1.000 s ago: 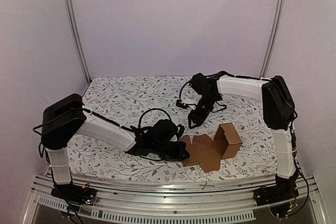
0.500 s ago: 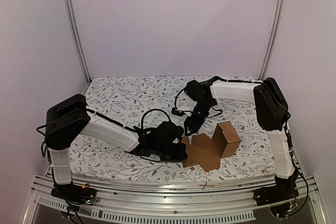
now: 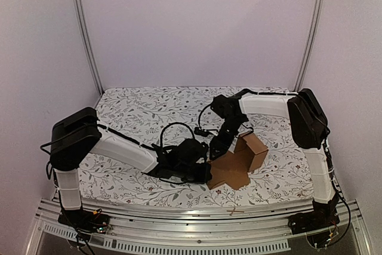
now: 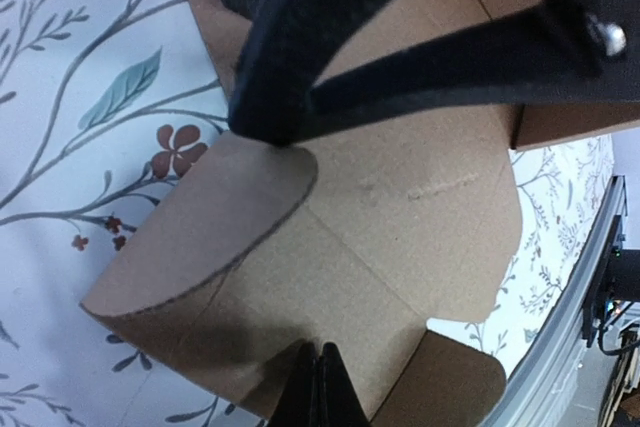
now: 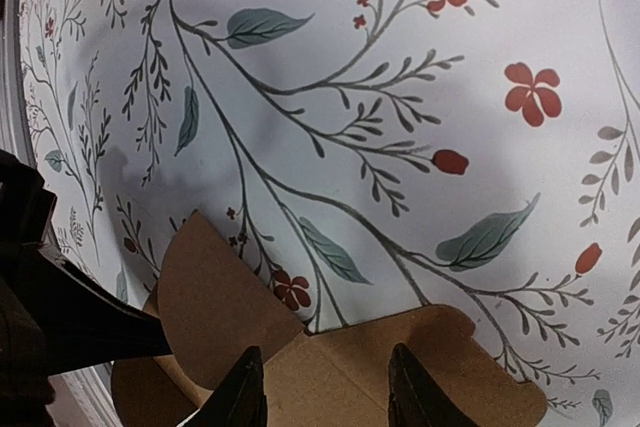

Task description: Fold the paper box

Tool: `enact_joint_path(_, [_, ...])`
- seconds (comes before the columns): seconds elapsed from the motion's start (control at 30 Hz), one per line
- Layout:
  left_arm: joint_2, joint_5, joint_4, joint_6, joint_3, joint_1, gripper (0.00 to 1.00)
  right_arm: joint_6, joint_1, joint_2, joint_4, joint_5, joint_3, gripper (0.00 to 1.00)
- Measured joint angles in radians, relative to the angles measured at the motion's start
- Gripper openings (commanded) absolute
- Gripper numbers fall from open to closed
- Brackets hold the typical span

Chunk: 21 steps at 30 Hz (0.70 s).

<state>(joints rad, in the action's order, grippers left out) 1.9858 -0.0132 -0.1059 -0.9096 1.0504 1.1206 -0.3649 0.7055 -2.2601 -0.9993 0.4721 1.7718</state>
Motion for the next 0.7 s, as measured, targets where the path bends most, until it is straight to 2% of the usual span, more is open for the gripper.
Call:
enact_joint_path(0.47, [-0.027, 0.041, 0.068, 0.144, 0.002, -0.011, 0.00, -0.021, -0.001, 0.000, -0.022, 0.021, -0.002, 0.40])
enact_joint_path(0.57, [-0.042, 0.044, 0.065, 0.183, -0.003, -0.018, 0.08, -0.017, -0.012, 0.001, -0.031, 0.010, 0.006, 0.42])
enact_joint_path(0.7, [-0.128, 0.050, 0.075, 0.260, -0.022, -0.019, 0.41, -0.011, -0.026, 0.036, -0.043, -0.021, 0.008, 0.43])
